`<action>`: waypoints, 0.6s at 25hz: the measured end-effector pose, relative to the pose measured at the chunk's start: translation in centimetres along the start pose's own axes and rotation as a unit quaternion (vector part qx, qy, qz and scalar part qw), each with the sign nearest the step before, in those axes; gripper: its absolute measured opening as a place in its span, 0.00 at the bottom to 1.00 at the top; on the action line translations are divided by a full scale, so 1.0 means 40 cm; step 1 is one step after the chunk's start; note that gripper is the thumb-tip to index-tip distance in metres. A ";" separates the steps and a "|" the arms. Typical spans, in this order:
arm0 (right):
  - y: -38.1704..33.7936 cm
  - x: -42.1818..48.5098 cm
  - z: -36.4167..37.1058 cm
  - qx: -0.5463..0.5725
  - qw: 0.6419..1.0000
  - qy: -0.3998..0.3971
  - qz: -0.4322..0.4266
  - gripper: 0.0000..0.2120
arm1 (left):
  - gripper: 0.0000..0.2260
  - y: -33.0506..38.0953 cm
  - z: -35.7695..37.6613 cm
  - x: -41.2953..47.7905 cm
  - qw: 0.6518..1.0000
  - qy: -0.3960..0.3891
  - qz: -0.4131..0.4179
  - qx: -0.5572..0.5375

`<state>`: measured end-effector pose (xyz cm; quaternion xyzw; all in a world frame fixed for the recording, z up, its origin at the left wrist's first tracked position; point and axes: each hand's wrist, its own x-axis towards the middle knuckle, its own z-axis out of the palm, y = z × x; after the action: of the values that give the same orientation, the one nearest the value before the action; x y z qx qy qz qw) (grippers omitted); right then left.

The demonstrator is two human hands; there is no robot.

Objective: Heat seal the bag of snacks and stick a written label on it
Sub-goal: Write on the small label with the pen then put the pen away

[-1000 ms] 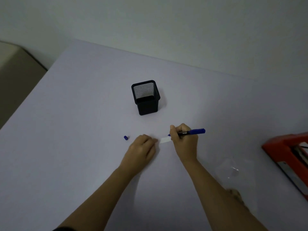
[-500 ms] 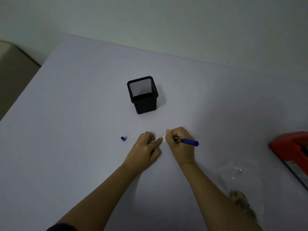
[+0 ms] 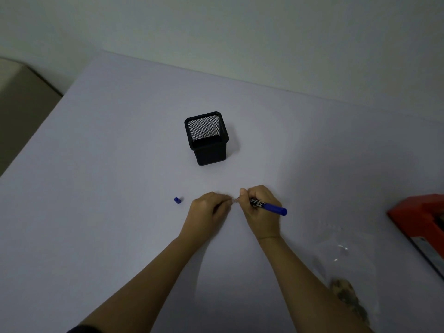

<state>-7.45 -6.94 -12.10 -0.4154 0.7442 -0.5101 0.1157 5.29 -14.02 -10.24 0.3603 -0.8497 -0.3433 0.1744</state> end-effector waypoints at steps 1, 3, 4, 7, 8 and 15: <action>0.002 0.000 0.000 0.001 1.000 0.003 0.002 0.17 | 0.08 0.002 0.002 0.004 1.000 0.000 -0.005 0.004; 0.005 0.000 0.000 0.004 1.000 -0.001 0.003 0.17 | 0.08 0.005 0.011 0.006 1.000 0.002 -0.014 0.022; 0.005 -0.001 0.000 0.005 1.000 -0.007 0.002 0.17 | 0.09 0.005 0.014 0.004 0.999 0.006 -0.020 0.029; 0.006 -0.003 0.002 -0.001 1.000 -0.025 -0.003 0.18 | 0.11 -0.005 0.019 -0.010 0.999 0.034 -0.018 0.033; 0.008 -0.004 0.003 -0.002 0.999 -0.033 -0.003 0.18 | 0.12 -0.010 0.022 -0.015 0.999 0.039 -0.009 0.037; 0.015 -0.008 0.005 0.023 0.997 -0.072 0.010 0.19 | 0.12 -0.025 0.044 -0.035 0.996 0.068 0.005 0.051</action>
<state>-7.42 -6.77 -12.78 -0.4406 0.7261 -0.4948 0.1839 5.80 -12.69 -12.27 0.3871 -0.8538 -0.2735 0.2151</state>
